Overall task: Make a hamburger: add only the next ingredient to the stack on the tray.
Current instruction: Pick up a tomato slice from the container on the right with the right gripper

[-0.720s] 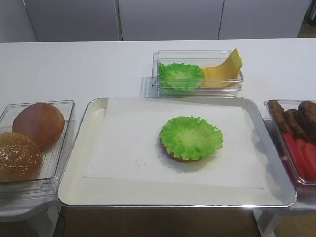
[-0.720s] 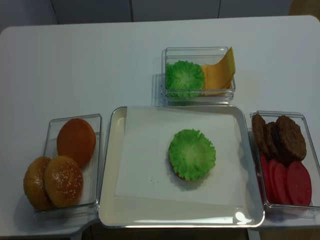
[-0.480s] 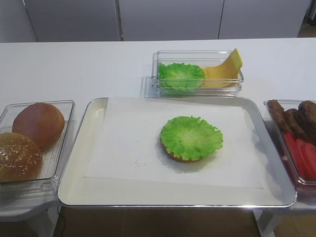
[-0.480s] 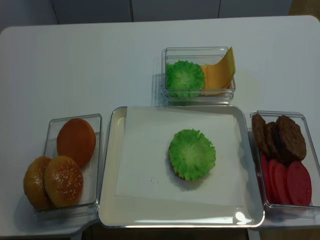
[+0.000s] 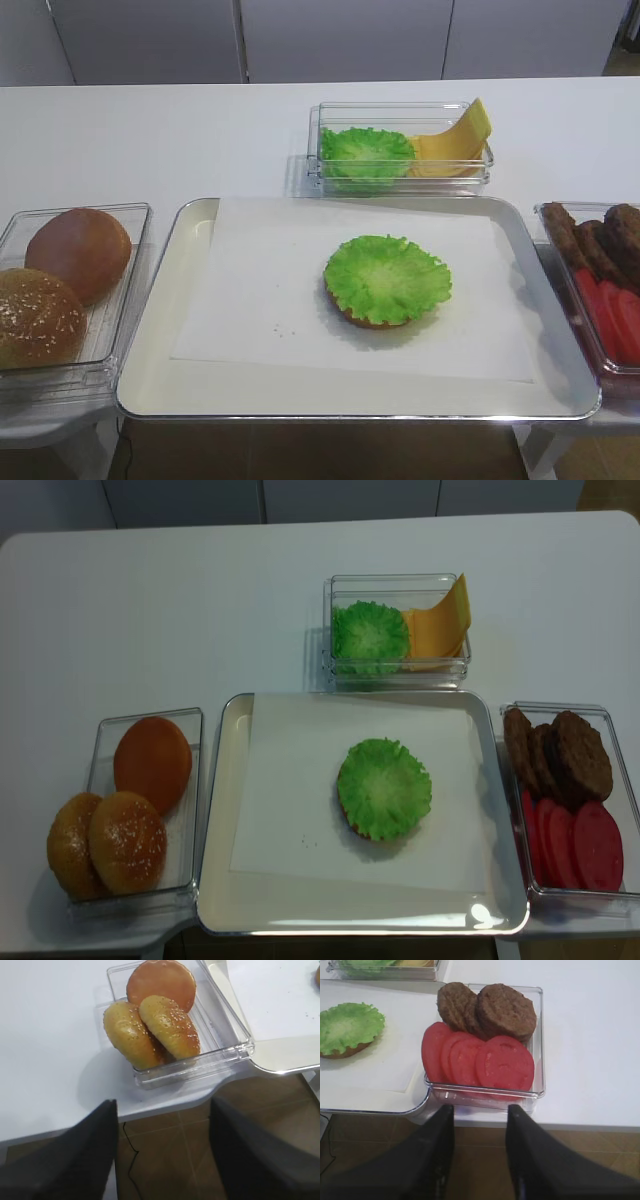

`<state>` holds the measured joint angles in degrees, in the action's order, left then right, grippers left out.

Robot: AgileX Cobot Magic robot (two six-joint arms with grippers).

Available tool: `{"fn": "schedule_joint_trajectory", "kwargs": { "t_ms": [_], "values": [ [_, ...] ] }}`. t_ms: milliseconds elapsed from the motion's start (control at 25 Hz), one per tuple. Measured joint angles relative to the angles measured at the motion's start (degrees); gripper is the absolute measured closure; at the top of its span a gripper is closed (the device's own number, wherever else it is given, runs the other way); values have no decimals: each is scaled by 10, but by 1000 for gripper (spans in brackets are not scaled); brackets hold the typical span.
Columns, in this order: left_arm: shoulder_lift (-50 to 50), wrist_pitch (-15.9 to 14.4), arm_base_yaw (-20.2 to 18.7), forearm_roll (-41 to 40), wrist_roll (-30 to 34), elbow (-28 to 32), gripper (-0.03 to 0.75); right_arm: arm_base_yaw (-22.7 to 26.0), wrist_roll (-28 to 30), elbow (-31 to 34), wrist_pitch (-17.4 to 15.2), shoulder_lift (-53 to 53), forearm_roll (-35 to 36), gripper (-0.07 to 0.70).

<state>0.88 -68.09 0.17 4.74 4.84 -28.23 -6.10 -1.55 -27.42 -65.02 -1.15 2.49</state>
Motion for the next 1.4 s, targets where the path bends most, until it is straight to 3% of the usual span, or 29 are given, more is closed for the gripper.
{"fn": "schedule_joint_trajectory", "kwargs": {
  "t_ms": [840,960,1080,1160,1400],
  "values": [
    [0,0,0,0,0,0,288,0,-4,0,0,0,-3,529],
    [0,0,0,0,0,0,288,0,-4,0,0,0,-3,437],
    [0,0,0,0,0,0,288,0,-5,0,5,0,7,232],
    [0,0,0,0,0,0,288,0,-6,-7,16,0,15,155],
    [0,0,0,0,0,0,288,0,-6,-54,38,52,20,132]
  ]
}}
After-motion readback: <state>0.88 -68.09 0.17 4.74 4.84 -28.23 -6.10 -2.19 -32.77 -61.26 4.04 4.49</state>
